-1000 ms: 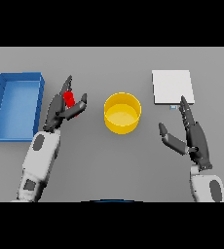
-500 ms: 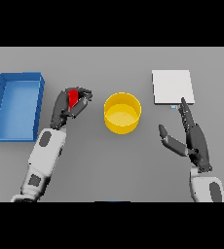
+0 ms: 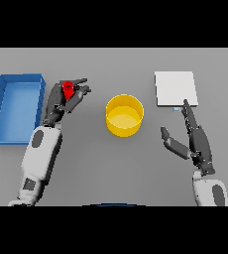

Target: Pick up the red beaker and tilt it to pour out 1 green nut into yellow bowl. Pick up the yellow bowl and place it on the metallic measuring scale.

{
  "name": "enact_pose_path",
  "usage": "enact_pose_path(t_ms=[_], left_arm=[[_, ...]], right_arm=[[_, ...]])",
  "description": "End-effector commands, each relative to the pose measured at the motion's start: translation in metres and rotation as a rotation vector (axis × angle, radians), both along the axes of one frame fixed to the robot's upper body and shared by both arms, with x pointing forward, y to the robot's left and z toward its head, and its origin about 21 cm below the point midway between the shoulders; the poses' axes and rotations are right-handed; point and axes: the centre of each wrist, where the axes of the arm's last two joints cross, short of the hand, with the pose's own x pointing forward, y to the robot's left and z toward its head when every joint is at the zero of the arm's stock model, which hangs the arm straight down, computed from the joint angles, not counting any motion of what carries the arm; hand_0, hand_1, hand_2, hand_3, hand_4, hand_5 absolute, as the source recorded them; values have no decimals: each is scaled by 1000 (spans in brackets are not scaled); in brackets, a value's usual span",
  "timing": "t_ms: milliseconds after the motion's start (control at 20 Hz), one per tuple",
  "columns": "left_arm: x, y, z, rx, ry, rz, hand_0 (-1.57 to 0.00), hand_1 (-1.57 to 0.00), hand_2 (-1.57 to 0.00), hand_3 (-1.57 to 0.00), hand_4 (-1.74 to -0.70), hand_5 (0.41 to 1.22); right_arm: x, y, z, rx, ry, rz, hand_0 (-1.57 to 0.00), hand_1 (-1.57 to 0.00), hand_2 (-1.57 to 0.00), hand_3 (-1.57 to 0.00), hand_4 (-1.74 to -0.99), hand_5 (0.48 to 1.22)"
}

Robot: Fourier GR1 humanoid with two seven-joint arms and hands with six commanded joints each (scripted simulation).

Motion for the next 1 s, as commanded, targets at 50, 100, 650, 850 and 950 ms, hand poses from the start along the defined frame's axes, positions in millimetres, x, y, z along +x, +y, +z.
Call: enact_pose_path(t_ms=[50, 100, 650, 850, 950], left_arm=[[5, 1, 11, 43, -19, -30, -1553, -1553, -1555, -1548, -1720, 1131], [8, 0, 16, 68, -20, -37, -1556, -1557, -1558, -1553, -1724, 1130], [28, -5, 55, 530, -73, -173, -1567, -1567, -1568, -1566, -1737, 1120], [33, -23, 79, 808, -102, -242, -1569, -1569, -1570, -1569, -1739, 1134], [34, -38, 82, 936, -122, -279, -1570, -1570, -1570, -1570, -1740, 1147]], right_arm=[[-1, 0, -2, -6, -15, 9, 1, 1, 1, 1, -1226, 650], [-1, 2, -2, -16, -24, 7, 1, 1, 1, 1, -1219, 653], [-2, 2, 0, -58, -22, 5, 1, 1, 1, 1, -1190, 658], [0, -1, 1, -56, -4, 7, 1, 1, 1, 1, -1178, 667], [-1, 1, 0, -34, -10, 17, 1, 1, 1, 1, -1182, 668]])
